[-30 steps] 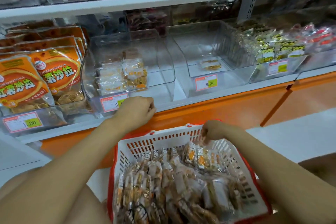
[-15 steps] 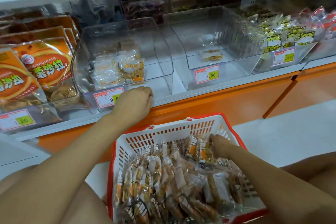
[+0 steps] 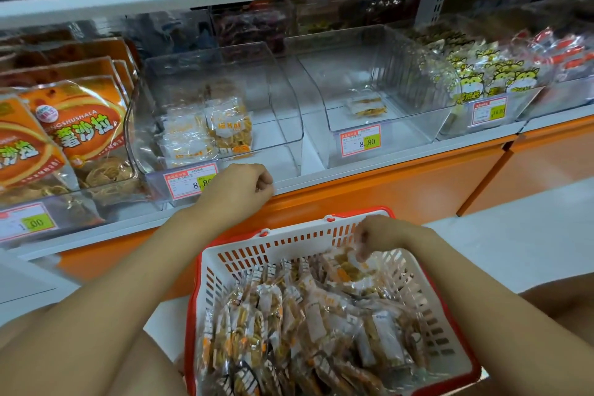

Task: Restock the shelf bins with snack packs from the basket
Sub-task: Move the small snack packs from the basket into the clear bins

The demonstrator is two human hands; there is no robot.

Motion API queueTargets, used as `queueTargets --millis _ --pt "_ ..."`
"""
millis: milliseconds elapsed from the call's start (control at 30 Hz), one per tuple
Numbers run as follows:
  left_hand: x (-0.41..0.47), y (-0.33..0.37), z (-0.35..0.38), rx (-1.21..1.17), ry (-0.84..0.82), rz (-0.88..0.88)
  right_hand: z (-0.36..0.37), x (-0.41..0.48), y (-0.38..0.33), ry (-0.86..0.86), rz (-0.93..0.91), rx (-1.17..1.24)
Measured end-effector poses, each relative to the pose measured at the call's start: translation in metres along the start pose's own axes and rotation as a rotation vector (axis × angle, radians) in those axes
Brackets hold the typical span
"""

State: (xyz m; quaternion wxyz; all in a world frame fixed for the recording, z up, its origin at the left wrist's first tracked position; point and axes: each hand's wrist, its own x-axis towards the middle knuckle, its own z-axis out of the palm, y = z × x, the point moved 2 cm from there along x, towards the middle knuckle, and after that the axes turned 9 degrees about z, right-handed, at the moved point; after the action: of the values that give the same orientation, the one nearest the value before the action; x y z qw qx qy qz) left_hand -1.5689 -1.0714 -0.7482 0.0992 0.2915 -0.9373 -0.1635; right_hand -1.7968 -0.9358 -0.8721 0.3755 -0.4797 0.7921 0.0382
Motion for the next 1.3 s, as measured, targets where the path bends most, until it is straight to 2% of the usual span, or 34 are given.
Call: queueTargets --millis 167,300,400,467,567,633,700,800,900,1033,1133,1200,1300 --pt "-0.009 0.013 0.001 -0.299 -0.22 -0.027 -0.05 -0.046 -0.043 0.095 -0.2 0.1" --pt "-0.016 0.032 -0.002 -0.399 -0.327 0.047 -0.077 -0.094 -0.08 0.159 -0.415 0.288" --pt "-0.016 0.043 -0.013 -0.518 -0.246 0.094 -0.09 -0.108 -0.096 0.22 -0.515 0.542" --pt "-0.013 0.044 -0.023 -0.574 -0.117 0.103 -0.1 -0.111 -0.103 0.296 -0.541 0.619" --pt "-0.012 0.038 -0.039 -0.671 0.086 0.097 -0.112 -0.119 -0.119 0.354 -0.545 0.559" --pt "-0.012 0.028 -0.046 -0.681 0.131 0.112 -0.121 -0.121 -0.13 0.376 -0.522 0.489" --pt "-0.011 0.014 -0.051 -0.627 0.197 0.107 -0.132 -0.122 -0.145 0.46 -0.518 0.411" --pt "-0.009 -0.01 -0.067 -0.35 0.346 0.036 -0.156 -0.117 -0.169 0.657 -0.491 0.336" --pt "-0.008 -0.033 -0.074 -0.087 0.352 0.005 -0.178 -0.099 -0.197 0.766 -0.453 0.193" --pt "-0.005 -0.054 -0.069 0.099 0.214 -0.075 -0.182 -0.056 -0.228 0.579 -0.242 0.011" --pt "-0.004 -0.064 -0.069 0.132 0.186 -0.111 -0.167 -0.019 -0.24 0.415 -0.113 0.043" --pt "-0.004 -0.07 -0.07 0.14 0.166 -0.137 -0.156 0.002 -0.244 0.399 -0.052 0.051" --pt "-0.003 -0.076 -0.068 0.11 0.128 -0.169 -0.148 0.021 -0.247 0.511 -0.002 0.082"
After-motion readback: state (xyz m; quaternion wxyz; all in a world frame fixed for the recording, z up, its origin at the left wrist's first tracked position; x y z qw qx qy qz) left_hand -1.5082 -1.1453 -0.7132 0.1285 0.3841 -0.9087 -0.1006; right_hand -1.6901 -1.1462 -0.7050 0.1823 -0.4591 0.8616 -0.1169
